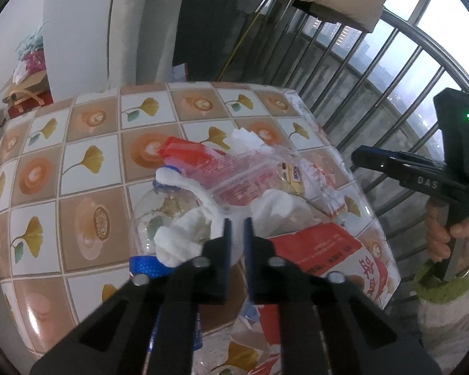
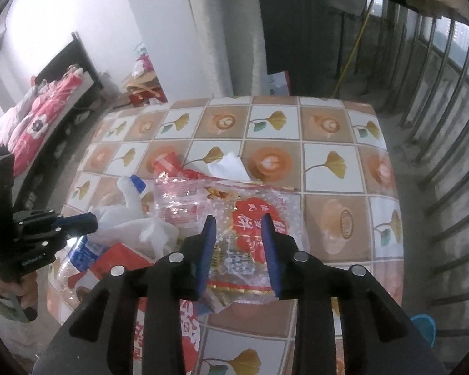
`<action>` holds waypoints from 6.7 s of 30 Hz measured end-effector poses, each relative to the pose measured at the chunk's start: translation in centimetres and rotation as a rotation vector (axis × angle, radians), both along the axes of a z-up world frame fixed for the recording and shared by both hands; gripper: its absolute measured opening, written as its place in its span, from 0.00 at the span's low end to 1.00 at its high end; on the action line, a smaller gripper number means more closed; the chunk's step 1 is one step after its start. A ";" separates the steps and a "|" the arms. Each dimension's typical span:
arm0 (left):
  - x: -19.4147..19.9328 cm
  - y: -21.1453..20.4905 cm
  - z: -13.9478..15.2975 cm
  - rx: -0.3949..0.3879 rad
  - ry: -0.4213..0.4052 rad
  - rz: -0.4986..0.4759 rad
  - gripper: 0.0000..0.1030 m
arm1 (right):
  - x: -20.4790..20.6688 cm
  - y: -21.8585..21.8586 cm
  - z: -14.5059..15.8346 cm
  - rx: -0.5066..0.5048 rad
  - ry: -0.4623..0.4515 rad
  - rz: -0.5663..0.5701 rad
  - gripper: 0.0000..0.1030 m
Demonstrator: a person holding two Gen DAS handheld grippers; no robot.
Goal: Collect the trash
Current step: 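Grasp the red wrapper with the left tool while the right tool grasps white tissue, then carry the red wrapper and white tissue over the blue wastebasket, then open both tools to drop the wrapper and tissue into the wastebasket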
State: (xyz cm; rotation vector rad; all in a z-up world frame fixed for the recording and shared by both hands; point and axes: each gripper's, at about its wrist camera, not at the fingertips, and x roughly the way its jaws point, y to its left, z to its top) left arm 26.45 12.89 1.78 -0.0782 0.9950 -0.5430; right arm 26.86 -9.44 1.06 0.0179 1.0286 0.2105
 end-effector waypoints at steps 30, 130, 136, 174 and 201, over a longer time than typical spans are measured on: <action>-1.0 10.1 -1.7 -0.314 0.132 0.294 0.42 | 3.4 9.0 -2.8 0.115 0.294 0.332 0.57; -13.2 2.5 5.6 -0.621 -0.123 -0.086 0.00 | -13.1 -10.0 -2.0 0.562 0.014 -0.265 0.00; -13.7 1.2 8.8 -0.613 -0.209 -0.135 0.00 | -15.1 -12.6 0.3 0.592 -0.075 -0.307 0.00; -19.4 -57.8 -10.6 0.177 -0.155 -0.893 0.22 | -34.3 -43.8 -12.8 0.670 -0.212 -1.166 0.27; -15.4 -25.0 1.1 -0.021 -0.129 -0.374 0.80 | -32.3 -32.7 -10.3 0.233 -0.034 -0.945 0.79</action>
